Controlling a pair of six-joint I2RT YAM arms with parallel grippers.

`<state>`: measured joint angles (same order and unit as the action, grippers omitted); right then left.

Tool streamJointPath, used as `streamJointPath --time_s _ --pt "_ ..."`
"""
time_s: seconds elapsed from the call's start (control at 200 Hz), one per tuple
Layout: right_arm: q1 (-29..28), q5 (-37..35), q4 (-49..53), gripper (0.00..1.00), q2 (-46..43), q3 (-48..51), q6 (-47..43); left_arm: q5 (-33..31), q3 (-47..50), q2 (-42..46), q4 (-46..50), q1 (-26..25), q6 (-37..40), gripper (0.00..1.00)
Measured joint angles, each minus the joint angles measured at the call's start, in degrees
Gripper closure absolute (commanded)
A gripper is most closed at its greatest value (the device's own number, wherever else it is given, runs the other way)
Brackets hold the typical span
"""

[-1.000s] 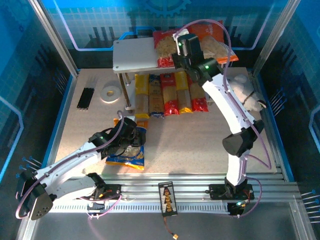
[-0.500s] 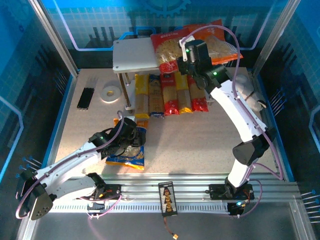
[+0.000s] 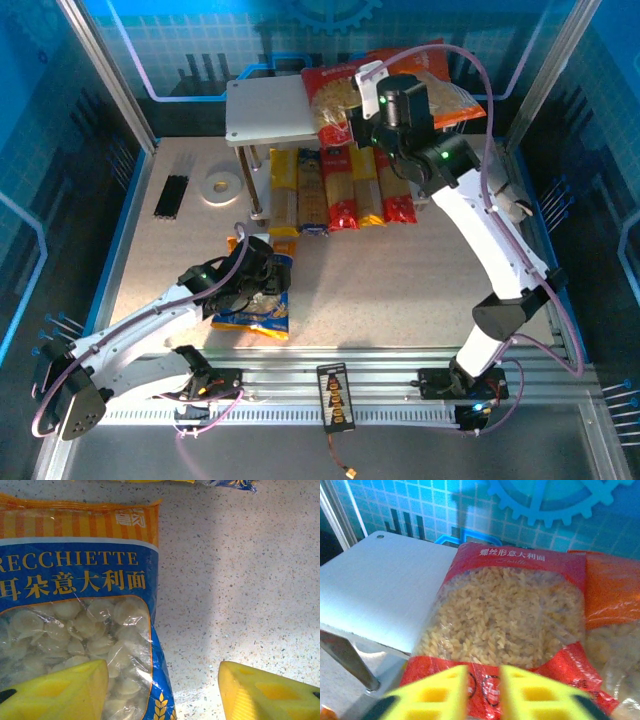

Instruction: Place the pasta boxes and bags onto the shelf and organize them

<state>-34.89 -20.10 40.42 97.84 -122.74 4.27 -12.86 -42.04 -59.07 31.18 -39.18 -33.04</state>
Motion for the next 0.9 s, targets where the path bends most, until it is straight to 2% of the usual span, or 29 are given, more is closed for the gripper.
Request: streamJointPath --time_s 0.065,0.15,0.395,0.896 --pt "-0.04 0.02 1.14 0.97 2.34 -2.73 -0.28 0.0 -0.42 -0.02 0.02 0.0 0.02 0.39" --pt "-0.04 0.22 3.17 1.0 5.97 -6.75 -0.59 0.0 -1.29 -0.02 0.02 0.0 0.11 0.39" --pt "-0.09 0.26 8.57 1.0 14.64 -16.52 -0.74 0.0 -1.79 -0.02 0.02 0.0 0.15 0.39" --pt "-0.11 0.15 11.93 1.0 23.54 -27.74 -0.87 -0.02 -1.79 -0.02 0.02 0.09 0.42 0.39"
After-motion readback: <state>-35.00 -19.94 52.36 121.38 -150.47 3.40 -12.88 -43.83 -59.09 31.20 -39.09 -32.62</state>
